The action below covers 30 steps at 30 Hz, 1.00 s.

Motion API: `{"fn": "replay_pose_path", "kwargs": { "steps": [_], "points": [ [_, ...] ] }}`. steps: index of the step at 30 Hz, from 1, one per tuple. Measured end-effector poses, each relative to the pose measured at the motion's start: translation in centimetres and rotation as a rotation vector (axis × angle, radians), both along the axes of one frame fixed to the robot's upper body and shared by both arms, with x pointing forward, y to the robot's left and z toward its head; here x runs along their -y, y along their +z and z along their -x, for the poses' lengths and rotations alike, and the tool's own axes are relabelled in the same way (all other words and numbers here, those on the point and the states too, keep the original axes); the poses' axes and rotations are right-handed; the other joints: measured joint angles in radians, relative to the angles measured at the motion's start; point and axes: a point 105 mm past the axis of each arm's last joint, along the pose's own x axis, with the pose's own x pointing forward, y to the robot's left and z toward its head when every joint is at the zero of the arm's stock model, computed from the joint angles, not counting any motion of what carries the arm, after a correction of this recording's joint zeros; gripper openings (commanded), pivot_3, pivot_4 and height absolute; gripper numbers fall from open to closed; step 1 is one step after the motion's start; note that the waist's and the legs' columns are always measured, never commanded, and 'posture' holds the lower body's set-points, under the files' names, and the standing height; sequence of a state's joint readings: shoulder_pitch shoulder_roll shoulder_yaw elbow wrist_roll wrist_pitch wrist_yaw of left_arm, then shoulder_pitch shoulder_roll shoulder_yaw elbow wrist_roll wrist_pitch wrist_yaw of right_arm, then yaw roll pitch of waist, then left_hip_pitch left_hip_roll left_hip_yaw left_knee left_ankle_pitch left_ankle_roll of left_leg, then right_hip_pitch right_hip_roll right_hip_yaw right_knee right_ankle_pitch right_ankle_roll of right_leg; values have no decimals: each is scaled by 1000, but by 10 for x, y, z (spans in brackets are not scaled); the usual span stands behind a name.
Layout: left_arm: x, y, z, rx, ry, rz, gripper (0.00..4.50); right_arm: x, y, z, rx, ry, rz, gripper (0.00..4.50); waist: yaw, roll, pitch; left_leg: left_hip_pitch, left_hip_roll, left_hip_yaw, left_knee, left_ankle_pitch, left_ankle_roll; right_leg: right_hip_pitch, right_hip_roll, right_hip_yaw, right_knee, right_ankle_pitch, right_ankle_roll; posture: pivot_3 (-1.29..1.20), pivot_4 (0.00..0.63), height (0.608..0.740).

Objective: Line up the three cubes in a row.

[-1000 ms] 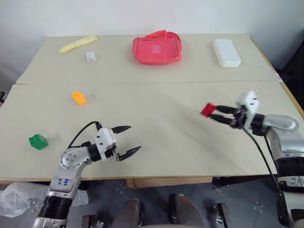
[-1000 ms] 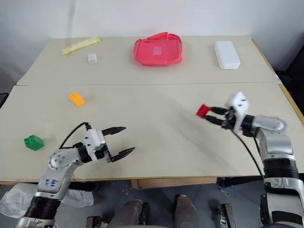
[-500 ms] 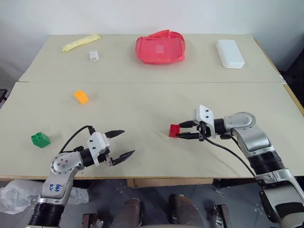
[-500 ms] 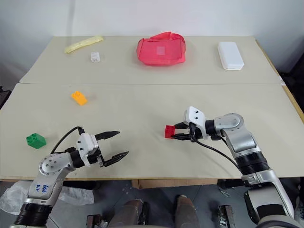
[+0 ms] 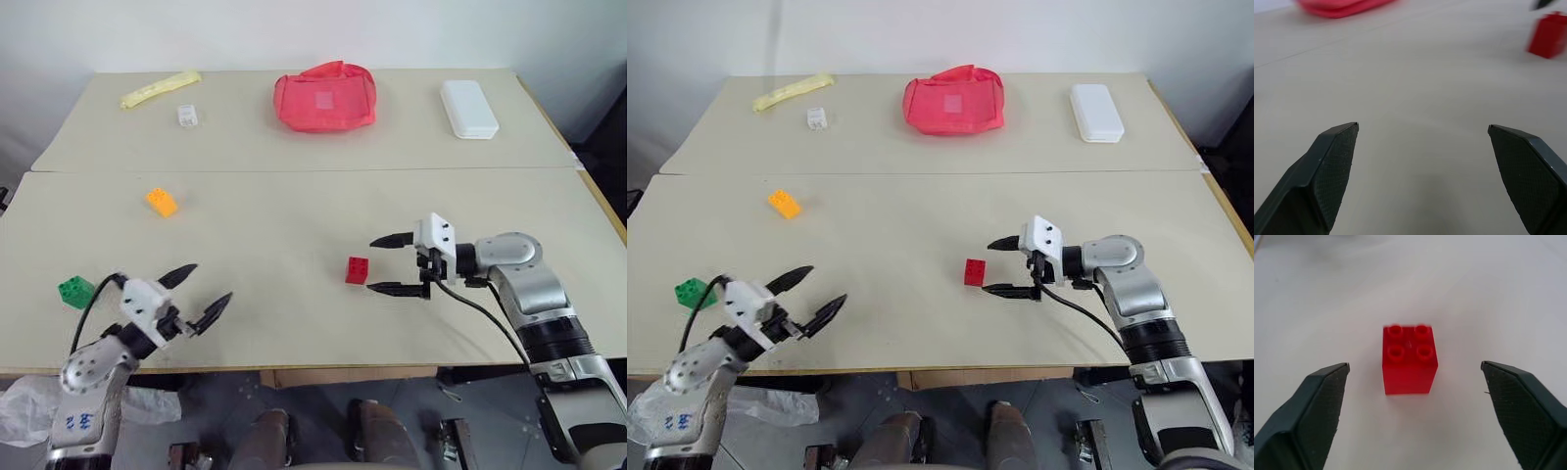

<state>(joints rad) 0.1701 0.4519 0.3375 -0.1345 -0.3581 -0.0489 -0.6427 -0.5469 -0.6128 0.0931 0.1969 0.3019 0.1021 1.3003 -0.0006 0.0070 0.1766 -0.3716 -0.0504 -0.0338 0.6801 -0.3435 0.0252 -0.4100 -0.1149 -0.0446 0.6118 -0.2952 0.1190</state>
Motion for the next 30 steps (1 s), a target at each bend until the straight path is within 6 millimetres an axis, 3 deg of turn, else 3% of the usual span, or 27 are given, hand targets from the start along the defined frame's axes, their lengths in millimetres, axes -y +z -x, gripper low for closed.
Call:
{"fn": "replay_pose_path", "kwargs": {
  "steps": [3, 6, 11, 16, 21, 26, 30],
  "points": [
    [-33, -4, 20, 7, 200, 62, 4500, -9, 19, 17, 73, 55, -140, 4491, 0, 0, 0, 0, 1, 0, 0, -1, 0, 0, 0, 0, -1, 0, 0, 0, 150, 740],
    [-62, -18, 51, -11, 415, 130, 4500, -22, 25, 35, 79, 76, -271, 4491, 1, -1, 0, 1, 1, 0, 0, -2, 0, 2, 0, 0, -2, 0, 0, 0, 150, 740],
    [-87, -32, 86, -21, 637, 229, 4500, -39, 19, 56, 82, 82, -358, 4491, 18, -4, 1, 1, 1, -1, 1, -2, 1, 2, 0, 0, -2, 0, 0, 0, 150, 740],
    [-116, -44, 108, -31, 804, 262, 4500, -44, 12, 57, 133, 38, -361, 4491, 24, -5, 0, 1, 1, 0, 1, -2, 1, 2, 0, 0, -2, 0, 0, 0, 150, 740],
    [-122, -34, 95, 24, 823, 328, 4500, -41, 9, 51, 164, 22, -366, 4491, 25, -7, -1, 1, 1, -1, 1, -3, 1, 3, 0, 0, -2, 0, 0, 0, 150, 740],
    [-110, -2, 55, 124, 818, 410, 4500, -38, 5, 52, 155, 38, -349, 4491, 23, -7, -1, 1, 1, -1, 1, -2, 1, 2, 0, 0, -1, 0, 0, 0, 150, 740],
    [-102, 7, 20, 90, 899, 376, 4500, -41, 1, 56, 136, 63, -340, 4491, 24, -7, -1, 2, 0, -1, 1, -2, 0, 2, 2, 0, 0, 0, 0, 0, 150, 740]
  ]
}}
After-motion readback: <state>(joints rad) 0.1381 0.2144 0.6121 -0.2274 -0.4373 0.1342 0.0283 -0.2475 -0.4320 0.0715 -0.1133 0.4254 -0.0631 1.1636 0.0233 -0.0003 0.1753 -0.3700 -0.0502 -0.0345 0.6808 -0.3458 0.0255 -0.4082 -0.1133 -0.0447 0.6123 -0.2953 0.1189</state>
